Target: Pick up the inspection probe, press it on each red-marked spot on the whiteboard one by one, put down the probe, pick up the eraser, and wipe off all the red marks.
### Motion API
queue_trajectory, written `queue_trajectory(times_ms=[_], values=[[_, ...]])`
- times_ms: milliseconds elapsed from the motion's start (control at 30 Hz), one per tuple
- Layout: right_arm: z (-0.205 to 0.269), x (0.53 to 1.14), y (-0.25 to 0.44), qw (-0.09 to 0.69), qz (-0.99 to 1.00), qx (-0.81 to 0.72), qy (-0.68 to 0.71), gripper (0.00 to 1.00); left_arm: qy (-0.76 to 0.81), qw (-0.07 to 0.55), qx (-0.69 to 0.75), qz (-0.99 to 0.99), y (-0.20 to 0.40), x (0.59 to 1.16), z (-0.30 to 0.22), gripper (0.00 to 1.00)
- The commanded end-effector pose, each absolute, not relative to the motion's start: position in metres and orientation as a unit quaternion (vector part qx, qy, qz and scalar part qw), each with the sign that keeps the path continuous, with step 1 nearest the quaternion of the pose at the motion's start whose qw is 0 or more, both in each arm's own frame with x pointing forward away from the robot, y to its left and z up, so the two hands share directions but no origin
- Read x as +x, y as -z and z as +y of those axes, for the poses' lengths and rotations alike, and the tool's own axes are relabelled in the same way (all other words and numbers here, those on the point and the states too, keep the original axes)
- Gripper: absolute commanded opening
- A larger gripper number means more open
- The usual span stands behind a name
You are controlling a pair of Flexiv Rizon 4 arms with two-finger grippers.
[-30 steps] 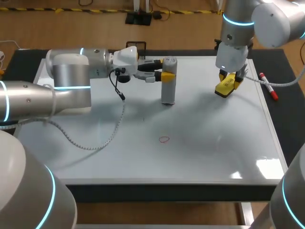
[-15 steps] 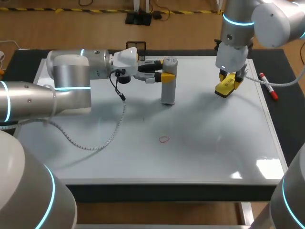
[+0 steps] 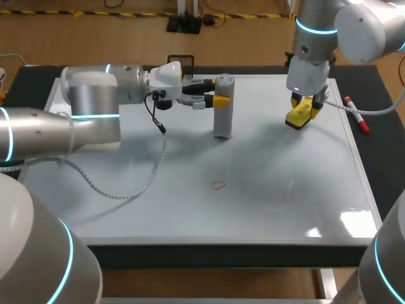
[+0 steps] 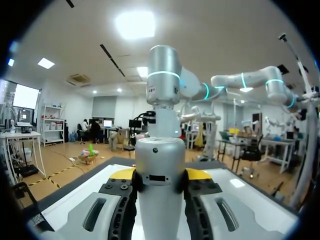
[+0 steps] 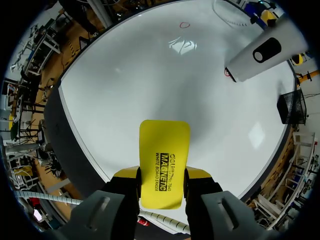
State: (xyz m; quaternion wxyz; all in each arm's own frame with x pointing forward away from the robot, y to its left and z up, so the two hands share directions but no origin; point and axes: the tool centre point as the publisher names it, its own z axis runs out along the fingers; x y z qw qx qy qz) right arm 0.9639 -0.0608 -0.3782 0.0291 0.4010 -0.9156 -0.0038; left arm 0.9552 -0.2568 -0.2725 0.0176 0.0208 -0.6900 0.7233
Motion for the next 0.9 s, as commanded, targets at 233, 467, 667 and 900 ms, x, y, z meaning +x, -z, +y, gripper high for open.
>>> queue_trajectory(times_ms=[233,467,667,900], values=[[-0.061,0.965,0.378,0.031,-0.915,0.402,0.002,0.00,-0.718,0.006,0.032,-0.696,0.245,0.954,-0.239,0.00],[-0.061,0.965,0.378,0.031,-0.915,0.402,0.002,0.00,-0.718,-0.023,0.040,-0.694,0.229,0.959,-0.205,0.00],[-0.061,0.965,0.378,0.031,-0.915,0.402,0.002,0.00,-0.723,-0.055,0.061,-0.686,0.218,0.963,-0.162,0.00],[-0.061,0.965,0.378,0.031,-0.915,0.402,0.002,0.00,-0.721,-0.088,0.079,-0.683,0.207,0.966,-0.112,0.00]])
